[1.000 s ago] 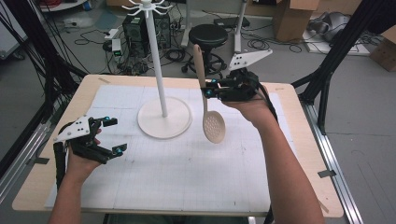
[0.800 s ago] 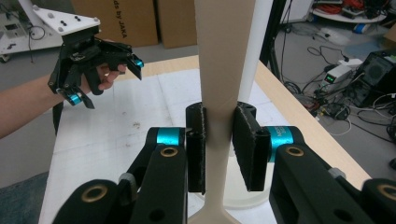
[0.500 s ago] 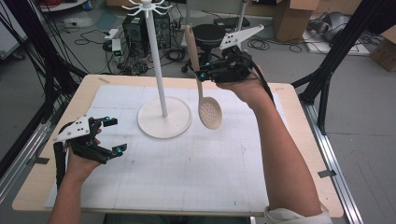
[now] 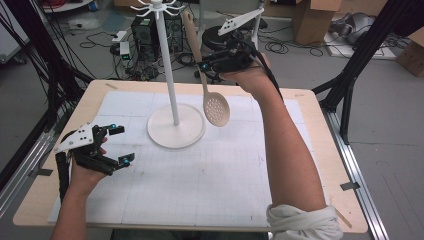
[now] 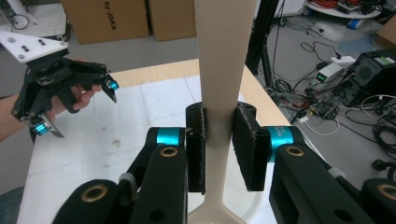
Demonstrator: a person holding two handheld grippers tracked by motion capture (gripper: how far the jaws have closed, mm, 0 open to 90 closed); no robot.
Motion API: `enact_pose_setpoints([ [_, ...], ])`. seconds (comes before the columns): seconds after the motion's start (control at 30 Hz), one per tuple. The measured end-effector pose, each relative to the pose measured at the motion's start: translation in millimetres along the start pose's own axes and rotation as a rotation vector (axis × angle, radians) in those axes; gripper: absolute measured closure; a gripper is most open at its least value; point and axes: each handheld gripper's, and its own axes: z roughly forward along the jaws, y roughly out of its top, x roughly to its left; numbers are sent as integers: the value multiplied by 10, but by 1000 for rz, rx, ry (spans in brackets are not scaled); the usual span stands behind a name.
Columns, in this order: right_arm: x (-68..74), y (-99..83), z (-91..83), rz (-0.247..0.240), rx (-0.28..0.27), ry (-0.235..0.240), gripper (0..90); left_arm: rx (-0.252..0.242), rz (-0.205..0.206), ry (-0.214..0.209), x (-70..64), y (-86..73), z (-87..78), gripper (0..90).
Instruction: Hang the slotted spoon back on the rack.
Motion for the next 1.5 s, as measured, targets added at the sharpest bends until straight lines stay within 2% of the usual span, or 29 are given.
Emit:
enact_pose_setpoints([
  [0.23,-19,97,70,4,13,-4,758,-3,5,1,8,4,2,17],
  [0.97,-95,187,224,14,62,-30,758,-17,2,-1,3,21,-16,17],
  [1.4,-136,198,379,31,76,-15,757,-9,6,-2,8,17,-11,17],
  [1.5,-157,184,411,49,78,-3,750,-10,4,1,9,18,-22,17],
])
